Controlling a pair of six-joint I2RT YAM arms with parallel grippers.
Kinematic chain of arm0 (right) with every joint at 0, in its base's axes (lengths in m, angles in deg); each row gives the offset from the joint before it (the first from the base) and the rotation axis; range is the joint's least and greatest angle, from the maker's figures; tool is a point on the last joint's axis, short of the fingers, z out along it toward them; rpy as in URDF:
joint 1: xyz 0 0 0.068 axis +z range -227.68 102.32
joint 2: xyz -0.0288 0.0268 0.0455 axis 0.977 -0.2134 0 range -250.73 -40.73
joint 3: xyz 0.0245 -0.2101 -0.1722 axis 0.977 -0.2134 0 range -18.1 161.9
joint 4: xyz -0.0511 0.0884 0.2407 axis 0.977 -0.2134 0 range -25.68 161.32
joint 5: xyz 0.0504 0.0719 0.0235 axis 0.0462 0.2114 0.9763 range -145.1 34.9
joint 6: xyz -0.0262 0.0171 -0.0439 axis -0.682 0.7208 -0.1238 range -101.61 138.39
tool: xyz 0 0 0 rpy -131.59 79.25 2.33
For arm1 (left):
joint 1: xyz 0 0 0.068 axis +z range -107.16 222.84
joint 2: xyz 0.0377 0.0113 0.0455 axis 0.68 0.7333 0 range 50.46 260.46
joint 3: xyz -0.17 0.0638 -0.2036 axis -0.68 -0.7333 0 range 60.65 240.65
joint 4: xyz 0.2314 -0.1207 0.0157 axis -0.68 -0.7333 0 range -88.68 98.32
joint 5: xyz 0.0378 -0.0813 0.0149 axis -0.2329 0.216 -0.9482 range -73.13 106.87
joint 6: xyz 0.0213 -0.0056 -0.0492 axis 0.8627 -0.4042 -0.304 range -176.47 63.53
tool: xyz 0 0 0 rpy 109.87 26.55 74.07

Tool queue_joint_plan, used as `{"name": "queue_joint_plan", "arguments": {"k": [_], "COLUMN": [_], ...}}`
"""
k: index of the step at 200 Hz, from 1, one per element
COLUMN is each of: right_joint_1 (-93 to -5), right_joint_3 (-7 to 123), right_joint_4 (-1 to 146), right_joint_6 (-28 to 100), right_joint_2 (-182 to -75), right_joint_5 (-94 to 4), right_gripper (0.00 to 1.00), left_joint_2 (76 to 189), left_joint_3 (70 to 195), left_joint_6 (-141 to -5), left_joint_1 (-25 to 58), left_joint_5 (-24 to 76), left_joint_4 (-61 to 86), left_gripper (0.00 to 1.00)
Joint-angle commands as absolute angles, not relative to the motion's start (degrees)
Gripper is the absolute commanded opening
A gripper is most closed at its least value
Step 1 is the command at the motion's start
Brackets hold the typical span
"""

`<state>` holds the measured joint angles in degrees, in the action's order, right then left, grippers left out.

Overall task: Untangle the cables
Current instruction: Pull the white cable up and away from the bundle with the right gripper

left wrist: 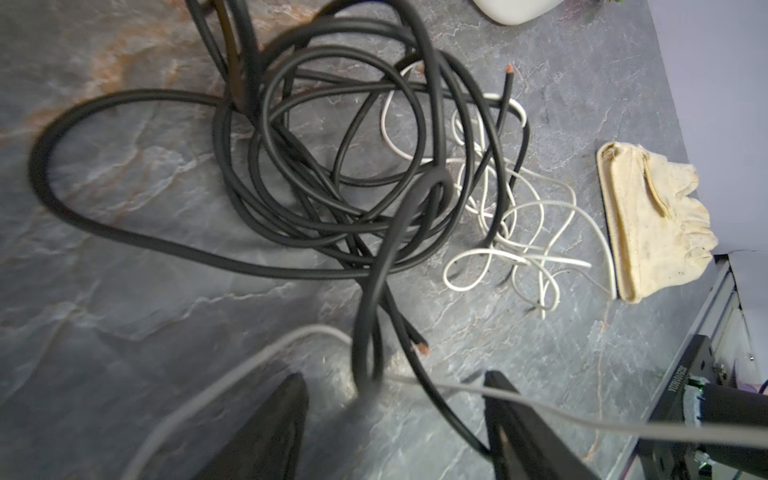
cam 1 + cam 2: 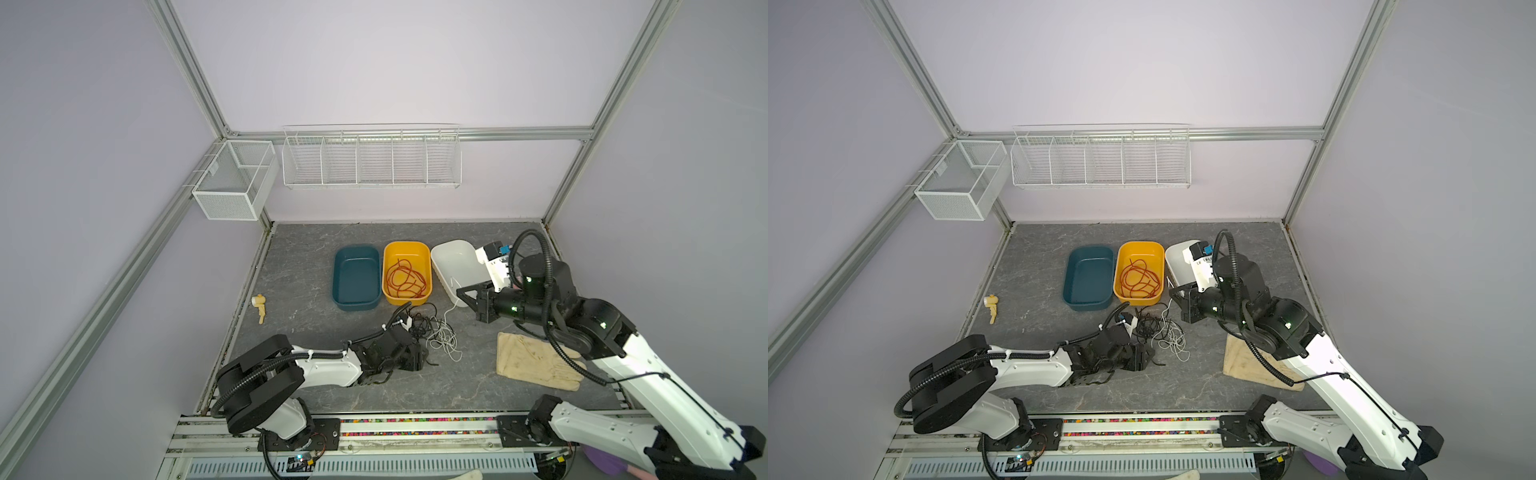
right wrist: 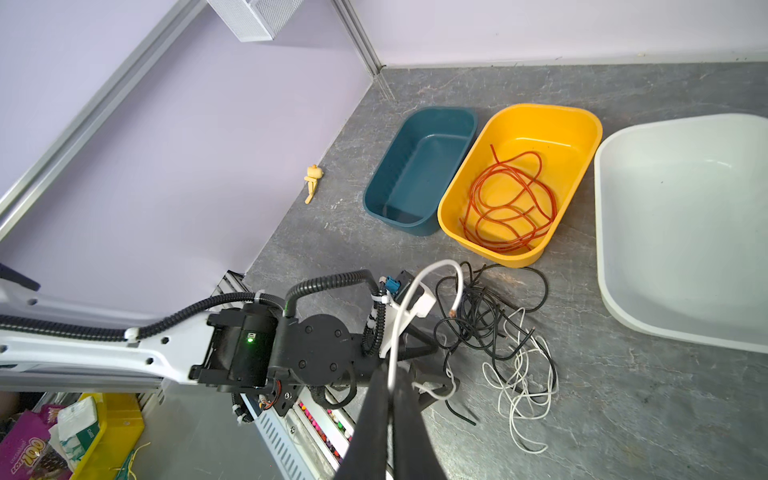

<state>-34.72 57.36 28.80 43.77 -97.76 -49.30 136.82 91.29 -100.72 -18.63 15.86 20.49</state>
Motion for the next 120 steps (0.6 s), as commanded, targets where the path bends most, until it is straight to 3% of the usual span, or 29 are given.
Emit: {"name": "queue_joint_plan", "arguments": {"k": [1, 120], "right_joint_1": [-34.3, -34.3], "right_joint_3": [61.8, 86.9], "right_joint_4": [25.8, 13.3], "right_joint_6": [41.9, 36.7], "right_joint_2": [-98.1, -104.0], "right_joint_5": [-49.8, -55.1], "right_gripper": [0.07, 0.06], "left_joint_2": [137.3, 137.6], "left_joint_3": [90.4, 88.3], "left_joint_6": [-102.0, -101.9], "left_joint_1": [-18.9, -18.9], "left_joint_5": [16.3, 16.2], "left_joint_4": [19.5, 20.5], "left_gripper": [0.68, 0.68]}}
